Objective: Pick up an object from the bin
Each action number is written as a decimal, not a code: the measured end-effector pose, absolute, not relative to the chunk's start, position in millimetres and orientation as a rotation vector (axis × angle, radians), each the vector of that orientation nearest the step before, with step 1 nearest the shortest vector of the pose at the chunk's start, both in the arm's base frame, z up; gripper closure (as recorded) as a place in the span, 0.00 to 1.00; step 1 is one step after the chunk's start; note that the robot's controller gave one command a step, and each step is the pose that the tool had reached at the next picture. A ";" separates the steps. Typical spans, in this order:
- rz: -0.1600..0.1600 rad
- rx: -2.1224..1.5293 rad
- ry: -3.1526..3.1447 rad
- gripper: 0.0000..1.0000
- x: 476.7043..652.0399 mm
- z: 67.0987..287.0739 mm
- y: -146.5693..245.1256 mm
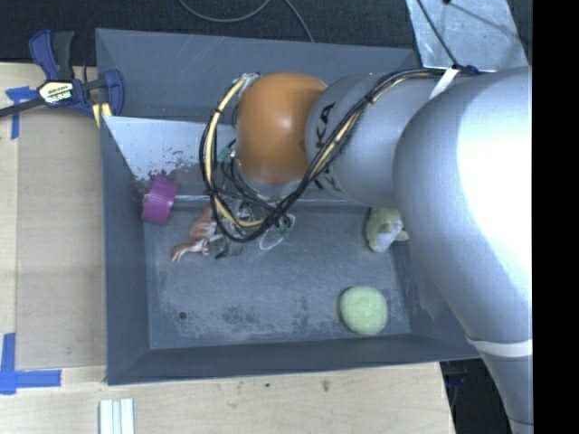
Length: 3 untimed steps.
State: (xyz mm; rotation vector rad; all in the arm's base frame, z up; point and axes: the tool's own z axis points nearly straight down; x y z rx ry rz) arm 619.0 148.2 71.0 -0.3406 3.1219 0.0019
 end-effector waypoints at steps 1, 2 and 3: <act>0.001 -0.340 3.122 1.00 618.9 74.9 148.0; 0.002 -0.339 3.119 1.00 619.6 79.4 148.0; 0.002 -0.338 3.116 1.00 620.3 82.8 148.0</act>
Offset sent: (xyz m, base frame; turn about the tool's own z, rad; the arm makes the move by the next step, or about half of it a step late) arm -0.0001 -0.0001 0.0027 0.0000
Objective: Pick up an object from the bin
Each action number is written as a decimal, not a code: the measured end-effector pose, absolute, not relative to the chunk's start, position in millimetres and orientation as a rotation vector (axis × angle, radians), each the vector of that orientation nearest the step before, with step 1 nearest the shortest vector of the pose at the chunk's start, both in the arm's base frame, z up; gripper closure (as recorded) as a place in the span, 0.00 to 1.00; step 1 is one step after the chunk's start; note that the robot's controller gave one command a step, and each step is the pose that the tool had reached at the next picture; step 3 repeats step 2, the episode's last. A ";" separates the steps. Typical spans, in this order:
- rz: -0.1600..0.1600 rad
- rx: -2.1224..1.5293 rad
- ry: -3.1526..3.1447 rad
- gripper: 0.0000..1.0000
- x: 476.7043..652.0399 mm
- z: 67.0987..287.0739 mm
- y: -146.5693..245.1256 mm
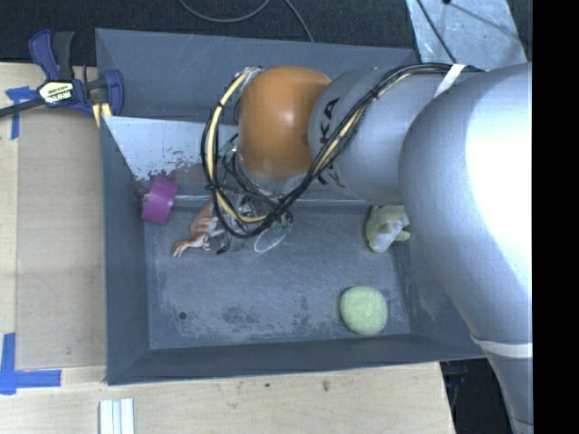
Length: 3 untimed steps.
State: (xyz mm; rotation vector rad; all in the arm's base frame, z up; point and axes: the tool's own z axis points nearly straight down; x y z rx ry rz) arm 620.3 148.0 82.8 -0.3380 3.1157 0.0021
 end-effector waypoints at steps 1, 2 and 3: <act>0.000 -0.339 3.125 1.00 618.0 90.5 147.5; -0.001 -0.338 3.129 1.00 617.6 112.4 147.4; -0.001 -0.338 3.129 1.00 617.6 112.4 147.4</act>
Offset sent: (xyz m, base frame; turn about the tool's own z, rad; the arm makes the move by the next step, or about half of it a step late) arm -0.0001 0.0000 0.0295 0.0000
